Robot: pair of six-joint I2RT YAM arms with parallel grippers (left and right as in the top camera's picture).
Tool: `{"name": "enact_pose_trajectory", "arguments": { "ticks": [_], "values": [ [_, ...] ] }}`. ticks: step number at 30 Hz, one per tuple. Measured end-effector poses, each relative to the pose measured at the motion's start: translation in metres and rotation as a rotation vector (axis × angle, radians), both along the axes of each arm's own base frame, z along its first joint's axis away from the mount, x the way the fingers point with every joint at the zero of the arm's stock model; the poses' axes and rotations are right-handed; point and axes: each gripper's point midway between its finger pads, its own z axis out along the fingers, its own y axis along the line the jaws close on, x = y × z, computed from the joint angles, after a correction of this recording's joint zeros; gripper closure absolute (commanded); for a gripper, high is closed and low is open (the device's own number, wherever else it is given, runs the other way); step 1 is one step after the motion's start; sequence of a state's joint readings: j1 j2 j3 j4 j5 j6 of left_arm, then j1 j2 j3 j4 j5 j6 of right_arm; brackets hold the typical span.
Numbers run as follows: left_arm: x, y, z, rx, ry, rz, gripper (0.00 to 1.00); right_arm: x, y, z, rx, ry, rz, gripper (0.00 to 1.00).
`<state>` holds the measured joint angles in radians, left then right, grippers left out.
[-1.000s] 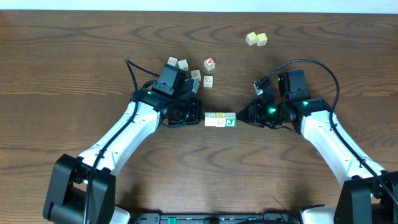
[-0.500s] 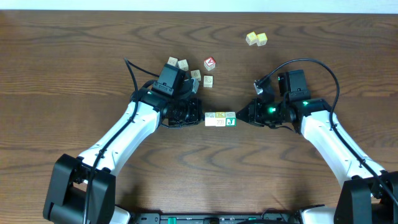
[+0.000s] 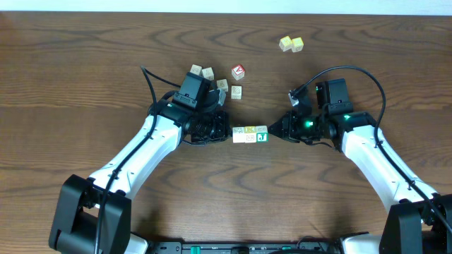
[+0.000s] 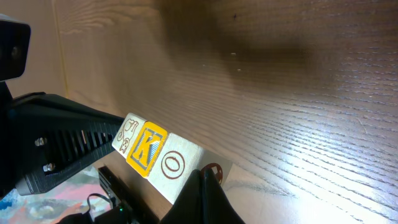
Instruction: Lift 3 blocks
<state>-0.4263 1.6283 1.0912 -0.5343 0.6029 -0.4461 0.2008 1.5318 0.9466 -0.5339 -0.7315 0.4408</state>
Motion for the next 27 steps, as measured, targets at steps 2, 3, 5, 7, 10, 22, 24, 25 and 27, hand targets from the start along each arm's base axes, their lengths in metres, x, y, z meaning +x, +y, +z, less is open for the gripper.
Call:
{"name": "enact_pose_trajectory", "arguments": {
  "ticks": [2, 3, 5, 7, 10, 22, 24, 25, 27],
  "values": [
    [0.0000, 0.0000, 0.0001, 0.000, 0.000, 0.000, 0.93, 0.0001, 0.0000, 0.0000, 0.000, 0.000, 0.000, 0.99],
    [0.0000, 0.0000, 0.0001, 0.000, 0.000, 0.000, 0.93, 0.0001, 0.0000, 0.0000, 0.000, 0.000, 0.000, 0.99],
    [0.0000, 0.0000, 0.0005, -0.001, 0.000, 0.001, 0.93, 0.0001, 0.0000, 0.0000, 0.000, 0.000, 0.000, 0.99],
    [0.0000, 0.0000, 0.0007, -0.001, 0.000, 0.002, 0.93, 0.0001, 0.0000, 0.0000, 0.000, 0.000, 0.000, 0.99],
    [0.0003, -0.0002, 0.0011, -0.001, -0.001, 0.002, 0.93, 0.0001, 0.0000, 0.0000, 0.000, 0.000, 0.000, 0.99],
    [0.0036, -0.0016, 0.0078, -0.010, -0.019, 0.002, 0.93, 0.0012, -0.0017, -0.0015, -0.013, -0.003, -0.007, 0.99],
    [0.0041, -0.0019, 0.0087, -0.011, -0.022, 0.002, 0.94, 0.0015, -0.0021, -0.0018, -0.016, -0.003, -0.008, 0.99],
    [0.0041, -0.0019, 0.0087, -0.011, -0.022, 0.002, 0.93, 0.0015, -0.0021, -0.0018, -0.016, -0.003, -0.009, 0.99],
    [0.0041, -0.0019, 0.0087, -0.011, -0.022, 0.002, 0.93, 0.0015, -0.0021, -0.0018, -0.016, -0.002, -0.010, 0.99]
  ]
}}
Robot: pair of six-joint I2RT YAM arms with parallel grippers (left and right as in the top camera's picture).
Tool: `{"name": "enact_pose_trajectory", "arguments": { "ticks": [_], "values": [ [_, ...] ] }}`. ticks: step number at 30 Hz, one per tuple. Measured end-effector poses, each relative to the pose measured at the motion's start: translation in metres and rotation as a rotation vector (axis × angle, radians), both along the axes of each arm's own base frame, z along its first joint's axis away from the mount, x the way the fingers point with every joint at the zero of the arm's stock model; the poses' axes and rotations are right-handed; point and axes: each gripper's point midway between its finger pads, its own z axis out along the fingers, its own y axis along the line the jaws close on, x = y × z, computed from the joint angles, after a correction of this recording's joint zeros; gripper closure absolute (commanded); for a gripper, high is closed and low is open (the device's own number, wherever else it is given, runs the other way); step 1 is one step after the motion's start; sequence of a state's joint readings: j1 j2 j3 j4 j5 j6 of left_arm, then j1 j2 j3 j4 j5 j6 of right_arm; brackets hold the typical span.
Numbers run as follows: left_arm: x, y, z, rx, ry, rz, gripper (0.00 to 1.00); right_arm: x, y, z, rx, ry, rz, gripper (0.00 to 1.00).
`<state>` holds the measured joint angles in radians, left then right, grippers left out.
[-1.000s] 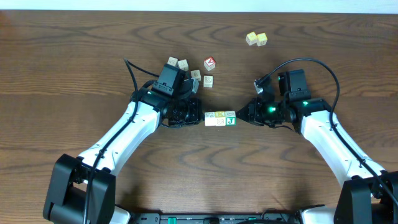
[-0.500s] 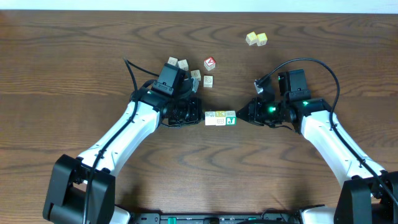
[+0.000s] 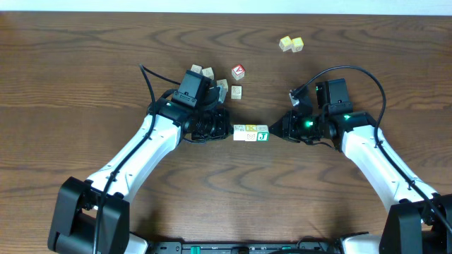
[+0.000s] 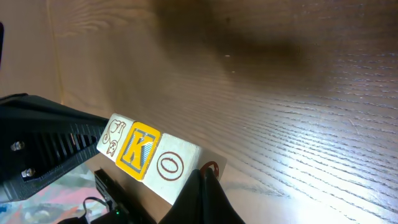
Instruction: Lift 3 blocks
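Observation:
Three wooden blocks form one row (image 3: 251,132) at the table's middle, squeezed end to end between both grippers. In the right wrist view the row shows an animal block (image 4: 112,134), a yellow K block (image 4: 138,152) and an O block (image 4: 171,167). My right gripper (image 3: 272,132) is shut, its joined tips (image 4: 202,179) pressed against the O block's end. My left gripper (image 3: 227,130) presses the other end with its black fingers (image 4: 56,140), which look shut. A shadow lies under the row, which seems slightly off the wood.
Several loose blocks lie behind the left gripper, among them a red one (image 3: 239,71) and pale ones (image 3: 236,91). Two yellowish blocks (image 3: 291,44) sit at the back right. The wooden table (image 3: 85,63) extends all round.
The row of three blocks and both grippers sit a touch higher in the overhead view. In the right wrist view the row has shifted left. Both grippers still press its ends.

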<state>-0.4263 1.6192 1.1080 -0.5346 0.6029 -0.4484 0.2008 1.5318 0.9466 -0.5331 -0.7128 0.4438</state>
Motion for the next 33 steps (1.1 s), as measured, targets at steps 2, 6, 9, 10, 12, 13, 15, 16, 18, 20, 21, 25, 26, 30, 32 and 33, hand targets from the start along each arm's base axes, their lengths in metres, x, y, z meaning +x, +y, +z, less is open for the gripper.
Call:
{"name": "enact_pose_trajectory", "arguments": {
  "ticks": [2, 6, 9, 10, 12, 13, 15, 16, 18, 20, 21, 25, 26, 30, 32, 33],
  "values": [
    [-0.0001, 0.0000, 0.0000, 0.000, 0.000, 0.000, 0.93, 0.0002, -0.0001, -0.0001, -0.001, 0.000, -0.001, 0.99],
    [0.0000, 0.0000, 0.0000, 0.000, 0.000, 0.000, 0.93, 0.0003, -0.0003, -0.0002, -0.002, -0.001, -0.001, 0.99],
    [0.0000, 0.0000, 0.0000, 0.000, 0.000, 0.000, 0.92, 0.0013, -0.0001, 0.0002, -0.001, -0.004, -0.003, 0.99],
    [0.0000, 0.0000, 0.0000, 0.000, 0.000, 0.000, 0.93, 0.0017, -0.0001, 0.0004, 0.000, -0.005, -0.005, 0.99],
    [0.0000, 0.0000, 0.0000, 0.000, 0.000, 0.000, 0.93, 0.0023, 0.0000, 0.0007, 0.002, -0.003, -0.010, 0.99],
    [0.0000, 0.0000, 0.0000, 0.000, 0.000, 0.000, 0.93, 0.0026, 0.0001, 0.0008, 0.002, -0.004, -0.011, 0.99],
    [0.0000, 0.0000, 0.0000, 0.000, 0.000, 0.000, 0.93, 0.0028, 0.0001, 0.0009, 0.003, -0.002, -0.014, 0.99],
    [0.0000, 0.0000, 0.0000, 0.000, 0.000, 0.000, 0.93, 0.0028, 0.0001, 0.0009, 0.003, -0.001, -0.015, 0.99],
    [0.0001, 0.0001, 0.0000, 0.000, 0.000, 0.001, 0.93, 0.0028, 0.0001, 0.0009, 0.003, 0.000, -0.015, 0.99],
    [0.0000, 0.0000, 0.0000, 0.000, 0.000, 0.000, 0.93, 0.0028, 0.0000, 0.0009, 0.003, 0.000, -0.016, 0.99],
    [0.0000, 0.0000, 0.0000, 0.000, 0.000, 0.000, 0.93, 0.0029, 0.0000, 0.0012, 0.003, -0.001, -0.016, 0.99],
    [0.0001, 0.0001, 0.0000, 0.000, 0.000, 0.000, 0.92, 0.0029, 0.0000, 0.0046, 0.006, -0.012, -0.016, 0.99],
    [0.0000, 0.0000, 0.0000, 0.000, 0.000, 0.000, 0.93, 0.0028, 0.0001, 0.0071, 0.008, -0.019, -0.016, 0.99],
    [-0.0001, 0.0000, 0.0000, 0.000, 0.001, 0.000, 0.93, 0.0028, 0.0002, 0.0096, 0.010, -0.026, -0.016, 0.99],
    [-0.0001, 0.0000, 0.0000, 0.000, 0.001, 0.000, 0.93, 0.0028, 0.0002, 0.0096, 0.010, -0.026, -0.015, 0.99],
    [0.0000, 0.0001, 0.0000, 0.000, 0.001, 0.001, 0.93, 0.0028, 0.0002, 0.0096, 0.010, -0.026, -0.015, 0.99]
  ]
}}
